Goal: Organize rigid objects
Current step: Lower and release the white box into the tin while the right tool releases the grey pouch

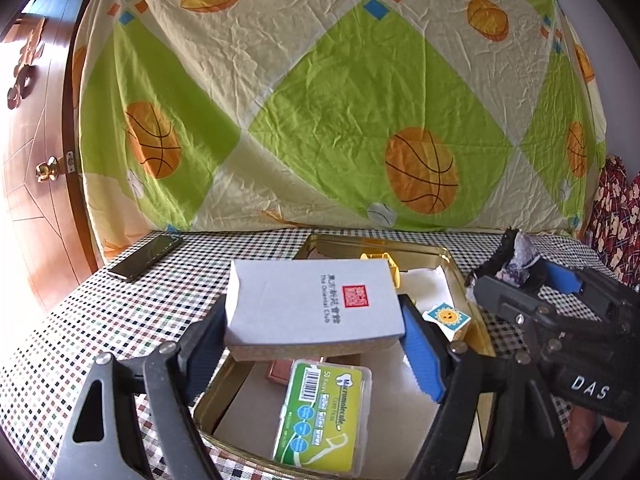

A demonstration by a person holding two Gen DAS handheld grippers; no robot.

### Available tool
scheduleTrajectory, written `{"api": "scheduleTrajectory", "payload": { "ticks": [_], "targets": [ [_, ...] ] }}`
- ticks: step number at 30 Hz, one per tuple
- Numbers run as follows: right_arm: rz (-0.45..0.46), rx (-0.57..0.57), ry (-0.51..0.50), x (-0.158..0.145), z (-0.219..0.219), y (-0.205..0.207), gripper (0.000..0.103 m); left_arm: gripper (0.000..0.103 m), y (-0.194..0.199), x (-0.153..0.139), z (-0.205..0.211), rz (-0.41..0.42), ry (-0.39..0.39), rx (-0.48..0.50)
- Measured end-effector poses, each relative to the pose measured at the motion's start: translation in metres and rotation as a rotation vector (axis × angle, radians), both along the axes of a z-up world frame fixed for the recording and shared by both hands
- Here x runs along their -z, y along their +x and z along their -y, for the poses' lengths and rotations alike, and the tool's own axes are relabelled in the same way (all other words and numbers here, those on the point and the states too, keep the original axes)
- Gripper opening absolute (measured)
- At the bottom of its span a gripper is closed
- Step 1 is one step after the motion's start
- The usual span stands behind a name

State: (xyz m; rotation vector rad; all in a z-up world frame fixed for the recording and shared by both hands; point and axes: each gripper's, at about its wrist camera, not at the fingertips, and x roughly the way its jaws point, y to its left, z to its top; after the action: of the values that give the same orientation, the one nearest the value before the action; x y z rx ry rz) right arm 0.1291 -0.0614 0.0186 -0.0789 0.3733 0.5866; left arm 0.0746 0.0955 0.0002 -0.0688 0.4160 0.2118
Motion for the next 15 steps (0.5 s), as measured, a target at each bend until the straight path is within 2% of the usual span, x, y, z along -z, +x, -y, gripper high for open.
{"api": "scheduleTrajectory", "payload": {
  "ticks": [5, 7, 12, 15],
  "targets": [
    [-0.118, -0.011, -0.015, -0.001, -0.014, 0.033, 0.071, 0.080, 0.018, 0.005, -0.011, -0.081, -0.018, 0.011],
    [-0.168, -0.033, -0.031, 0.003, -0.021, 0.044, 0.071, 0.080, 0.024, 0.008, -0.012, -0.113, -0.002, 0.014],
    [-0.239, -0.068, -0.067, 0.014, -0.034, 0.058, 0.072, 0.081, 0.031, 0.016, -0.009, -0.153, 0.019, 0.030],
    [-0.244, -0.076, -0.075, 0.017, -0.036, 0.059, 0.075, 0.082, 0.032, 0.018, -0.006, -0.158, 0.018, 0.037]
  ]
}}
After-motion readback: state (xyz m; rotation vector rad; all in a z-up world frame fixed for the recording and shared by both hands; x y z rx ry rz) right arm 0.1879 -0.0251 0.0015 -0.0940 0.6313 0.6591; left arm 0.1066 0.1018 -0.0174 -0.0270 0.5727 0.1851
